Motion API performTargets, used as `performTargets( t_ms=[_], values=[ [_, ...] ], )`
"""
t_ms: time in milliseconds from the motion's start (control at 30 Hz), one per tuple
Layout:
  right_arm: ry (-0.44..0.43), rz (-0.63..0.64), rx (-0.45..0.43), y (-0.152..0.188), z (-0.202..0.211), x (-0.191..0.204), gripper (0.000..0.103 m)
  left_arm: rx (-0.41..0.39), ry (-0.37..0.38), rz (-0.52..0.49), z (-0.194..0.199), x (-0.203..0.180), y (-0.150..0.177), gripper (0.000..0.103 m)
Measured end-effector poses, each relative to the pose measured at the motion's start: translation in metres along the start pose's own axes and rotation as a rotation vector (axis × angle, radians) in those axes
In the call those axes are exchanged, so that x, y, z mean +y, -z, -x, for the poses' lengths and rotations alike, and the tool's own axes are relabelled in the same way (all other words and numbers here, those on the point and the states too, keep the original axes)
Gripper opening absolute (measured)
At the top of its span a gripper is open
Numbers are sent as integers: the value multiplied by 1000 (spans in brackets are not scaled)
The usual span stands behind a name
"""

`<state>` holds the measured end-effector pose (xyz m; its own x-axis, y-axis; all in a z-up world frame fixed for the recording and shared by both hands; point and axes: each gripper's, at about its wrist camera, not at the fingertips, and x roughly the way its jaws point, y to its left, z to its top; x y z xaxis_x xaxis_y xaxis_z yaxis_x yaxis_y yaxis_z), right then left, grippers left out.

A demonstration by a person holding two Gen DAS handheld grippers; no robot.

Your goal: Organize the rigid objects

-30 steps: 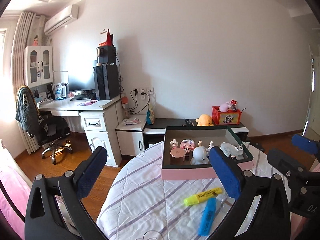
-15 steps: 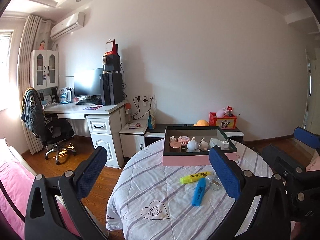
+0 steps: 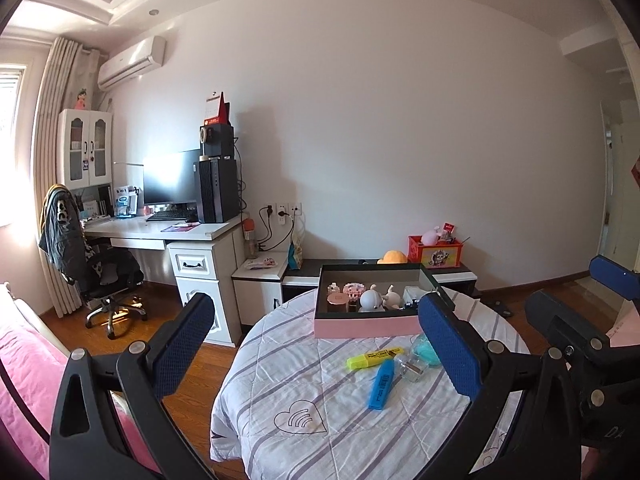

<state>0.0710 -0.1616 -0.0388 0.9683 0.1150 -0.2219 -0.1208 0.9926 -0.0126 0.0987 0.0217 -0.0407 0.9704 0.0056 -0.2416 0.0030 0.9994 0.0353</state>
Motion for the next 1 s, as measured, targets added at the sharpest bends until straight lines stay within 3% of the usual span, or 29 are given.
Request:
performTargets(
  t_ms=[600,1000],
  values=[
    [13,-20,12,3,2,-5,103,2,3,1,0,-6,2,103],
    [33,-26,67,12,-17,-5,103,67,20,-7,-32,-14,18,103]
  ],
)
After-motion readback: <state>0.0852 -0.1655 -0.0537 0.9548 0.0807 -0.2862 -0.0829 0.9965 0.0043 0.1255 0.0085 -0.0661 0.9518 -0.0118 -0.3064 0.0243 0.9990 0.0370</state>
